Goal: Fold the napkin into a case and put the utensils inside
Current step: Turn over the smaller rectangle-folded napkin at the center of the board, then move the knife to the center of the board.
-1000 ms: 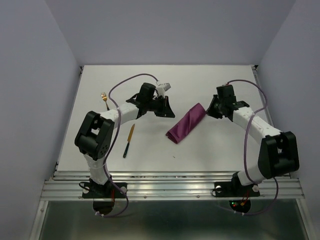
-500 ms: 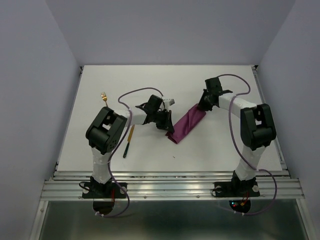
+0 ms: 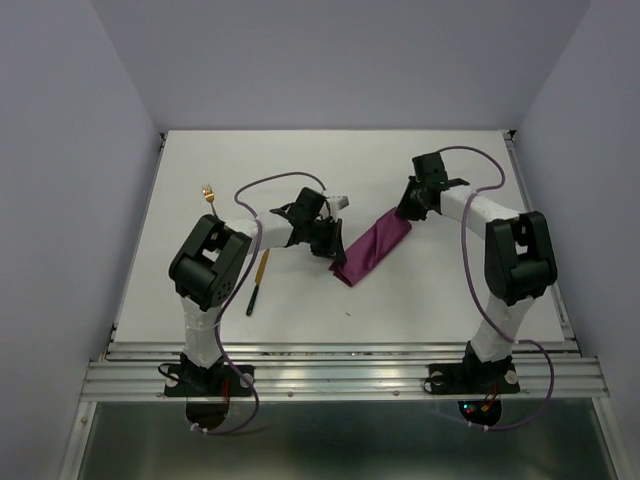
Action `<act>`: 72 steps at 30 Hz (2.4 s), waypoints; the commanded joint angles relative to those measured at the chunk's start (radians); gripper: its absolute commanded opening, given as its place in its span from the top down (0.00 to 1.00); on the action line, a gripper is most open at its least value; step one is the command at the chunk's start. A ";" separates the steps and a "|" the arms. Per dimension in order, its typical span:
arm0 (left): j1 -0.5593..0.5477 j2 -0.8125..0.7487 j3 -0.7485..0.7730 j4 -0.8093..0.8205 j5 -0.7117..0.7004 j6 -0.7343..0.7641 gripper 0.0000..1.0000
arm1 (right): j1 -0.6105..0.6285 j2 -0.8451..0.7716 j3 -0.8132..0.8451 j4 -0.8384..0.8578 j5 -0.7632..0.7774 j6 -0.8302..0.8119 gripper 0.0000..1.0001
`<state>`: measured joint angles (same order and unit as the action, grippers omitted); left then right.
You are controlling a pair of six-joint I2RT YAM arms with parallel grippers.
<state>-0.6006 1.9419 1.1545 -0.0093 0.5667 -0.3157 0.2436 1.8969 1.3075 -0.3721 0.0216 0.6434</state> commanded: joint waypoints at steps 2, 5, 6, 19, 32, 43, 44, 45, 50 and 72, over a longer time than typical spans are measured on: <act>-0.005 -0.136 0.005 -0.050 -0.004 0.026 1.00 | 0.008 -0.168 -0.069 0.035 -0.009 0.005 0.75; -0.007 -0.166 -0.009 -0.058 0.002 0.023 1.00 | 0.008 -0.194 -0.108 0.048 -0.011 0.009 0.75; -0.007 -0.172 -0.012 -0.060 -0.005 0.021 1.00 | 0.008 -0.191 -0.125 0.053 -0.008 0.010 0.75; 0.018 -0.250 0.019 -0.201 -0.226 -0.003 0.91 | 0.008 -0.073 -0.126 0.055 -0.014 -0.010 0.74; 0.274 -0.435 -0.030 -0.428 -0.545 -0.072 0.46 | 0.008 -0.232 -0.050 0.035 -0.150 0.027 0.58; 0.306 -0.586 -0.244 -0.534 -0.662 -0.244 0.28 | 0.008 -0.320 -0.149 0.021 -0.161 0.032 0.33; 0.306 -0.606 -0.268 -0.534 -0.669 -0.264 0.26 | 0.008 -0.323 -0.149 0.021 -0.163 0.030 0.31; 0.306 -0.626 -0.288 -0.528 -0.676 -0.285 0.24 | 0.008 -0.326 -0.155 0.018 -0.166 0.030 0.30; 0.291 -0.712 -0.409 -0.509 -0.654 -0.391 0.20 | 0.008 -0.332 -0.160 0.007 -0.166 0.022 0.20; 0.021 -0.331 -0.133 -0.322 -0.465 -0.430 0.21 | 0.008 -0.400 -0.200 -0.045 -0.111 0.027 0.00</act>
<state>-0.5823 1.5700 0.8845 -0.3538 0.1017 -0.7952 0.2436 1.5566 1.1145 -0.4084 -0.1207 0.6731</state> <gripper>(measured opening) 0.796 0.998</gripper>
